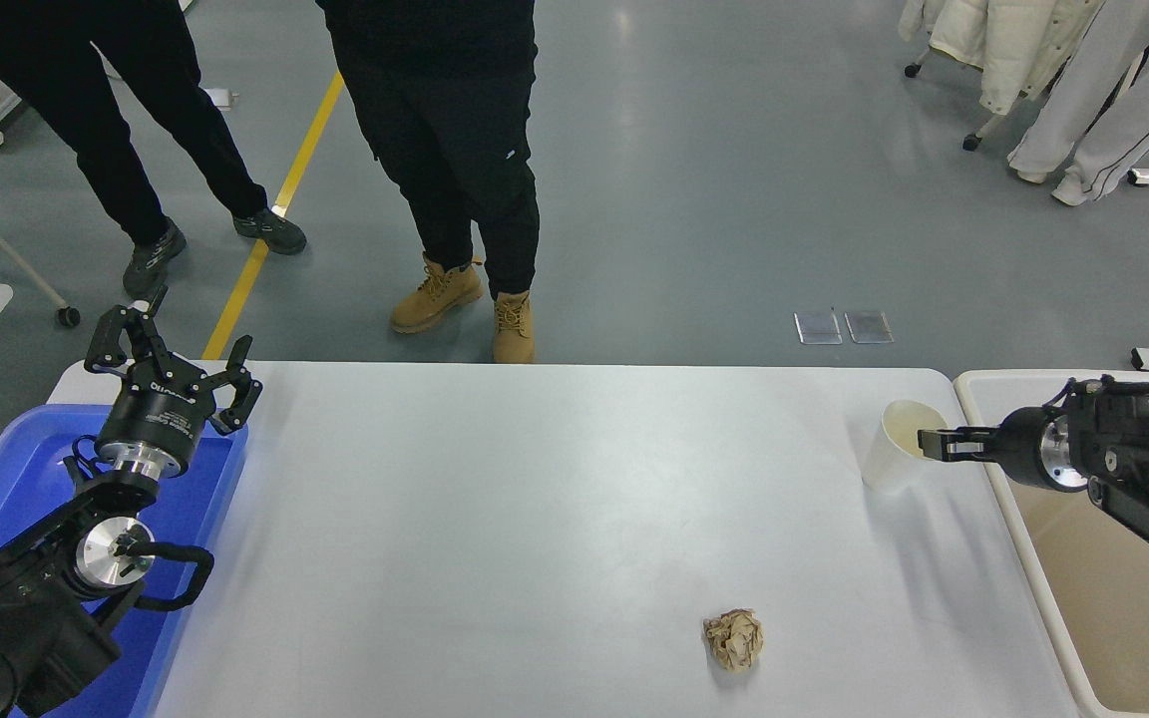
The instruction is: Clean the table surface
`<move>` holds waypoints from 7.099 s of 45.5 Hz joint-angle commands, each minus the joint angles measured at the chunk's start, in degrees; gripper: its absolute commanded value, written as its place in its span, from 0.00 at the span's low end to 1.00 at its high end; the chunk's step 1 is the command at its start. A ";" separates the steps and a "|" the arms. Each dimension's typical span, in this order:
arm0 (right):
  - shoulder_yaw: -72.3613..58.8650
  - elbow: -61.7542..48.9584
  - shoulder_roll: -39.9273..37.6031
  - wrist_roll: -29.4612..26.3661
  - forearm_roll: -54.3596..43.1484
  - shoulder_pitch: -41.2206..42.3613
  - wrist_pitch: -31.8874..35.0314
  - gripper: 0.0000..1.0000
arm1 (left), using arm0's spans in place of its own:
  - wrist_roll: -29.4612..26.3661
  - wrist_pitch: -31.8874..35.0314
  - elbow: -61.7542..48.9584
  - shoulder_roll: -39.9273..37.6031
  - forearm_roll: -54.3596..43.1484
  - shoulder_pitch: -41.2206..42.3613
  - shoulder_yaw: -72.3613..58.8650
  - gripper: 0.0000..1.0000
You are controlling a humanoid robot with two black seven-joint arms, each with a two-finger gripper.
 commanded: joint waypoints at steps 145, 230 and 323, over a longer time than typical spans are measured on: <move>3.24 -27.14 -13.10 -4.30 29.71 -7.47 10.55 0.00 | 0.00 -0.01 0.00 0.00 0.03 0.00 0.00 1.00; 23.53 -22.66 -3.95 -5.98 39.47 -12.85 -3.69 0.99 | 0.00 -0.01 0.00 0.00 0.03 0.00 0.00 1.00; 78.03 14.70 1.49 5.45 44.48 -26.02 2.11 0.99 | 0.00 -0.01 0.00 0.00 -0.05 0.00 0.00 1.00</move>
